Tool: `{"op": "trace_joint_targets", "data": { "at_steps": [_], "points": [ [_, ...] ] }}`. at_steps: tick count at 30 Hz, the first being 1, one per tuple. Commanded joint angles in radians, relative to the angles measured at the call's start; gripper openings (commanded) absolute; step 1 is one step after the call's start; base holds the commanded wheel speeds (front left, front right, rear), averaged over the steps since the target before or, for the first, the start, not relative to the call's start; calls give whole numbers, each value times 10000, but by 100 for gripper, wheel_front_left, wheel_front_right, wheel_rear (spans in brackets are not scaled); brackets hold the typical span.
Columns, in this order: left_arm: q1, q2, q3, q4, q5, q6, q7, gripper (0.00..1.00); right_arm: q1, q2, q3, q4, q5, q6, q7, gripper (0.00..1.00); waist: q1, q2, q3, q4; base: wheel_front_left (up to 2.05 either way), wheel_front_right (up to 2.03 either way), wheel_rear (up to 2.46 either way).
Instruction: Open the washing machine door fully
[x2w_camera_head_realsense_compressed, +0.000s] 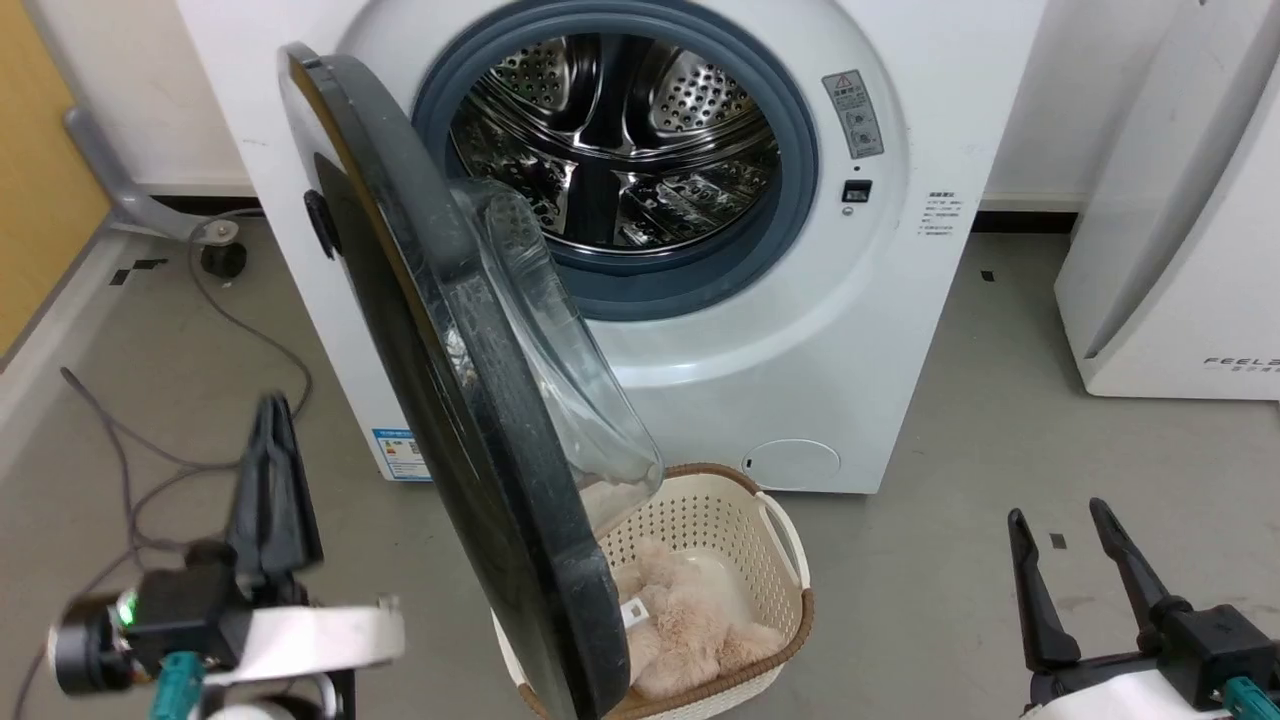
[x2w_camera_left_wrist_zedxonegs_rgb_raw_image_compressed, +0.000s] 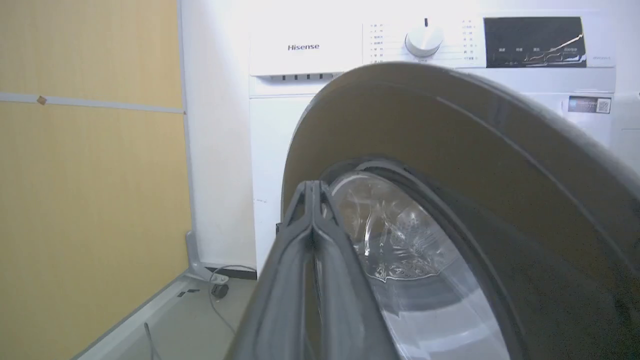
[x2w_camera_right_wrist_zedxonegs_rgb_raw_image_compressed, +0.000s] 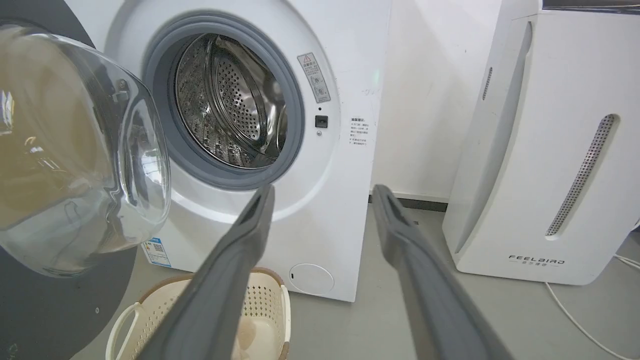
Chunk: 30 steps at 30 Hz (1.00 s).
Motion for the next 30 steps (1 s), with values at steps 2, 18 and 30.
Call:
{"op": "trace_joint_targets", "data": {
  "at_steps": [2,18,30],
  "points": [
    [-398,51,-41,-763,225,-80,-53,0,244,56,-45,-135,112,6,-43,100,0,0,8,53,0,0,0],
    [-1009,23,-2370,-3184,614,-850,-53,0,325,58,-119,-436,216,6,-43,100,0,0,23,54,0,0,0],
    [-974,6,-4732,-3074,711,-1391,-53,0,354,58,-127,-434,242,6,-43,100,0,0,-69,46,0,0,0]
  ]
}}
